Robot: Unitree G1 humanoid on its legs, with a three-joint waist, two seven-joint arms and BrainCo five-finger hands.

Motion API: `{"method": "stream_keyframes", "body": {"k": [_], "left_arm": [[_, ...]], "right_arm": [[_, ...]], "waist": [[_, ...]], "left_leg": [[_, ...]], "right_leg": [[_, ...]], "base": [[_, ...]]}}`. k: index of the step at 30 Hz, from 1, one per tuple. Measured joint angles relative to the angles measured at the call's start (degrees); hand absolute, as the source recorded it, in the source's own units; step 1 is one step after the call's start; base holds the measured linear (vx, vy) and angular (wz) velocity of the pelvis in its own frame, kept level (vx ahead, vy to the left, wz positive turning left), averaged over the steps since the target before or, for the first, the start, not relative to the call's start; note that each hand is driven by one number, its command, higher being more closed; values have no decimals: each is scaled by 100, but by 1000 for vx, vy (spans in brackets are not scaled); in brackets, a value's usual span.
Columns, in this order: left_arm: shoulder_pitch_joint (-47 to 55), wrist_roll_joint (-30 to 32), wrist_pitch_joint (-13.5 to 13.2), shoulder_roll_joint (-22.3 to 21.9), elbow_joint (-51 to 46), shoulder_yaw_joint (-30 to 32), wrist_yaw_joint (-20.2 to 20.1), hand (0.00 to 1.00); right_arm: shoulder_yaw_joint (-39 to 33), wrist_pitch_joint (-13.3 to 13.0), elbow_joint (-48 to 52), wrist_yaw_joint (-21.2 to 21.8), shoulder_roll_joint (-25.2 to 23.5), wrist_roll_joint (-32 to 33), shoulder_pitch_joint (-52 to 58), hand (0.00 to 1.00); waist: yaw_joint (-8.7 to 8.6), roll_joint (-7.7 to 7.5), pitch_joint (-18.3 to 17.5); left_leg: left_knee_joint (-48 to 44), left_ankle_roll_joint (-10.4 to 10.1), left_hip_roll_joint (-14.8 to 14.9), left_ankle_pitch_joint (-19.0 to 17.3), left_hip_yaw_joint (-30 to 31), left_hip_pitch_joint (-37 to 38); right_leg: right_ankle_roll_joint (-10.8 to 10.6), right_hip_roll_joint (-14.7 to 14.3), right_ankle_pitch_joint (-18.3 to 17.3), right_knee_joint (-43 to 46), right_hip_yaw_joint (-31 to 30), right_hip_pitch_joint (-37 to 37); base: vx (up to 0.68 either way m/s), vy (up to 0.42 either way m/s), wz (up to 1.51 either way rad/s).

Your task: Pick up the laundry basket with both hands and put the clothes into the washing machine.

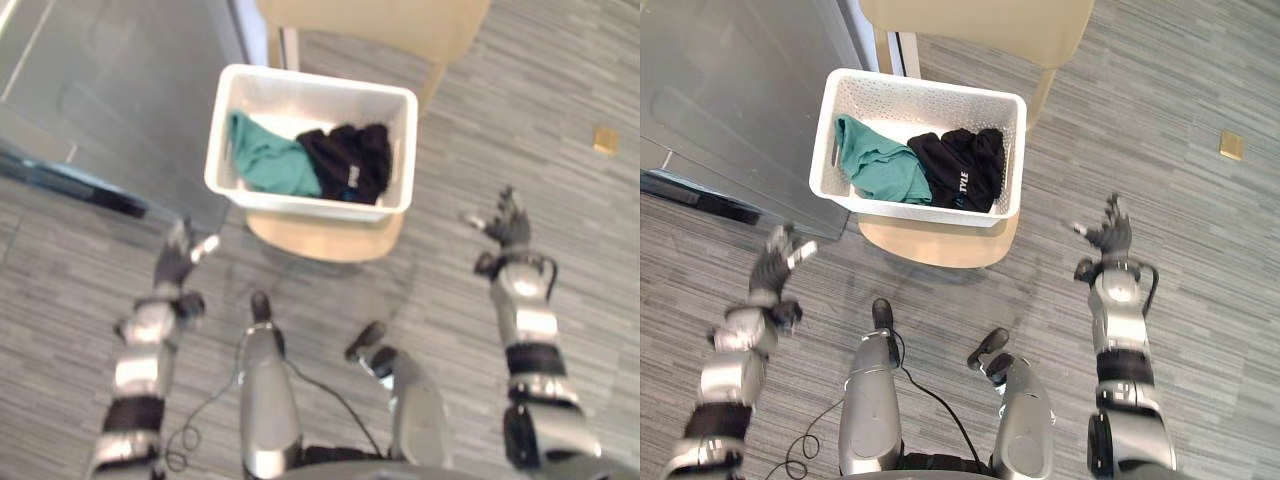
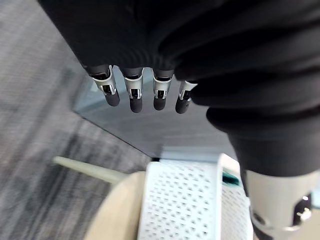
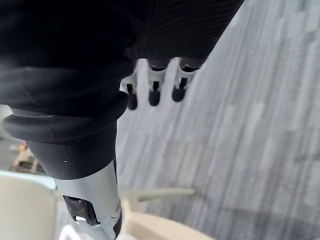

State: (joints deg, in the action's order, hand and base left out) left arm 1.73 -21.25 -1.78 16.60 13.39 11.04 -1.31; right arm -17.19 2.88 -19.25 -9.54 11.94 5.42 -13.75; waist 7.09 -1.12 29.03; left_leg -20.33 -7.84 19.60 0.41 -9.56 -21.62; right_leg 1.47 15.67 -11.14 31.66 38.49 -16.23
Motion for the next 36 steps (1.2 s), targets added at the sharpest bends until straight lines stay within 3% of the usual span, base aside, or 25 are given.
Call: {"method": "stream_keyframes", "body": {"k": [1, 2, 4, 6, 8, 10, 11, 13, 15, 18, 20, 21, 22, 23, 24, 25, 26, 27, 28, 29, 30, 32, 33, 34, 36], "left_arm": [[412, -80, 1, -268, -50, 6, -18, 0], [764, -167, 20, -549, -42, 8, -110, 0], [1297, -318, 29, -906, -27, -13, -267, 0], [1448, -477, 23, -1164, 203, -84, -427, 0], [1451, -535, 24, -1213, 346, -328, -452, 0], [1268, -538, 37, -1230, 552, -838, -480, 0], [1228, -517, 62, -1253, 652, -911, -479, 0], [1257, -397, 131, -1386, 778, -963, -472, 0], [1308, -255, 120, -1423, 777, -885, -444, 0], [1567, -235, 109, -1425, 475, -598, -339, 0], [1693, -319, 74, -1502, 254, -232, -244, 0], [1696, -359, 51, -1570, 227, -143, -191, 0], [1746, -468, 1, -1700, 214, 18, -91, 0], [1769, -538, -9, -1773, 218, 95, -68, 0], [1782, -660, -21, -1969, 287, 130, 34, 0], [1784, -745, -1, -2031, 456, 23, 71, 0], [1881, -811, 1, -2062, 498, 19, 82, 0], [1935, -844, -15, -2097, 500, 47, 119, 0], [1968, -861, -60, -2077, 533, 115, 166, 0], [1958, -912, -68, -2067, 592, 155, 178, 0], [1964, -913, -66, -2064, 606, 145, 174, 0], [1974, -912, -62, -2070, 700, 97, 177, 0], [1983, -909, -60, -2073, 731, 32, 175, 0], [1978, -904, -61, -2070, 795, -24, 166, 0], [1948, -818, -63, -2057, 885, -66, 146, 0]], "right_arm": [[-164, -5, 163, 37, -315, -82, 682, 0], [-339, -12, 169, 103, -563, -120, 1275, 0], [-396, -33, 186, 162, -876, -151, 2104, 0], [-531, -45, 135, 240, -1160, -148, 2755, 0], [-522, -25, -120, 310, -1410, -100, 2991, 0], [-375, 18, -436, 496, -1540, -73, 2954, 0], [-293, 24, -436, 528, -1564, -68, 2942, 0], [-11, 21, -494, 662, -1542, 1, 2864, 0], [366, 12, -580, 767, -1547, 82, 2670, 0], [948, -5, -689, 895, -1557, 130, 2430, 0], [1165, -39, -690, 929, -1560, 194, 2241, 0], [1238, -41, -694, 920, -1552, 204, 2158, 0], [1409, -86, -765, 887, -1448, 255, 1957, 0], [1540, -153, -879, 861, -1355, 294, 1823, 0], [1799, -203, -1142, 850, -1157, 322, 1529, 0], [1913, -202, -1314, 850, -974, 339, 1329, 0], [2005, -189, -1424, 849, -862, 345, 1302, 0], [2012, -182, -1435, 849, -811, 345, 1324, 0], [2013, -178, -1424, 853, -820, 345, 1357, 0], [1980, -179, -1356, 855, -814, 334, 1414, 0], [1948, -176, -1341, 854, -817, 329, 1421, 0], [1812, -173, -1132, 861, -805, 347, 1583, 0], [1723, -181, -961, 860, -800, 350, 1701, 0], [1654, -198, -801, 867, -794, 351, 1814, 0], [1499, -261, -645, 866, -830, 349, 1857, 0]], "waist": [[-24, 18, -60], [-57, 59, -264], [-205, 220, -716], [-441, 329, -1033], [-621, 279, -1336], [-592, 341, -1377], [-601, 334, -1381], [-560, 337, -1507], [-463, 309, -1523], [-247, 111, -1708], [-43, -96, -1837], [31, -107, -1844], [166, -167, -1903], [185, -154, -1913], [208, -27, -1885], [167, 253, -1830], [169, 444, -1818], [169, 488, -1809], [146, 495, -1812], [97, 405, -1759], [32, 452, -1768], [-32, 335, -1741], [-60, 340, -1755], [-152, 283, -1756], [-367, 348, -1812]], "left_leg": [[-87, 14, -35, -51, 47, 169], [-1146, 211, 53, -562, 101, 102], [-2103, 94, 46, -1123, 124, 360], [-2107, -122, -147, -1380, 81, 726], [-1652, -82, -422, -1615, -68, 911], [-1365, 119, -618, -1858, -362, 1016], [-1355, 191, -744, -1818, -410, 1014], [-1018, 622, -855, -1670, -676, 1080], [-751, 927, -870, -1476, -1076, 1261], [-722, 1013, -903, -1281, -1323, 1225], [-745, 1079, -1008, -998, -1341, 871], [-761, 1100, -1010, -919, -1349, 746], [-619, 1082, -1058, -671, -1350, 526], [-465, 1071, -1098, -503, -1353, 422], [-90, 1065, -1159, -143, -1290, 269], [225, 1009, -1158, 160, -1122, 233], [796, 702, -1197, 563, -977, 330], [1092, 484, -1204, 709, -966, 407], [1390, 115, -1210, 551, -1111, 430], [1155, 101, -1142, 483, -1361, 334], [836, 243, -1070, 407, -1481, 286], [-488, 810, -843, -27, -1514, 242], [-961, 885, -771, -144, -1365, 328], [-1394, 798, -626, -410, -1159, 479], [-1551, 696, -212, -591, -1024, 936]], "right_leg": [[37, 98, -71, 36, 152, 252], [82, 158, -104, 94, 217, 413], [80, 213, -105, 127, 262, 664], [9, 451, -116, 304, 222, 912], [-329, 673, -14, 203, 159, 876], [-324, 845, 307, 33, 105, 744], [-347, 885, 441, -33, 44, 726], [-454, 768, 893, -507, -194, 693], [-351, 705, 414, 940, -596, 570], [-749, 255, -148, 2325, -1141, 932], [-1055, -234, -568, 1752, -1666, 1534], [-1013, -417, -892, 1277, -1807, 1652], [-625, -660, -1291, 466, -1962, 1756], [-494, -728, -1400, 104, -1961, 1772], [-304, -910, -1507, -566, -1929, 1795], [-53, -1112, -1311, -836, -1806, 1811], [3, -1254, -1112, -1029, -1642, 1835], [36, -1284, -1026, -1066, -1542, 1844], [156, -1290, -899, -1183, -1289, 1861], [328, -1259, -786, -1340, -949, 1901], [378, -1236, -741, -1385, -788, 1899], [441, -1046, -645, -1407, -363, 1928], [398, -938, -591, -1410, -204, 1940], [363, -832, -494, -1434, 10, 1969], [303, -604, -387, -1374, 435, 1948]], "base": [[93, -106, 38], [88, -65, 27], [68, 73, 6], [8, 218, 11], [-91, 238, 23], [-175, 269, 6], [-256, 263, -27], [-280, 185, -41], [-293, 152, -56], [-212, 11, -44], [-258, -97, -8], [-376, -112, -11], [-287, -75, -12], [-468, -130, 0], [-348, -97, 26], [-415, -87, 49], [-293, -37, 56], [-377, -40, 69], [-350, -60, 99], [-291, -55, 114], [-233, -56, 120], [-232, -8, 103], [-183, 61, 105], [-129, 124, 102], [-104, 210, 111]]}}
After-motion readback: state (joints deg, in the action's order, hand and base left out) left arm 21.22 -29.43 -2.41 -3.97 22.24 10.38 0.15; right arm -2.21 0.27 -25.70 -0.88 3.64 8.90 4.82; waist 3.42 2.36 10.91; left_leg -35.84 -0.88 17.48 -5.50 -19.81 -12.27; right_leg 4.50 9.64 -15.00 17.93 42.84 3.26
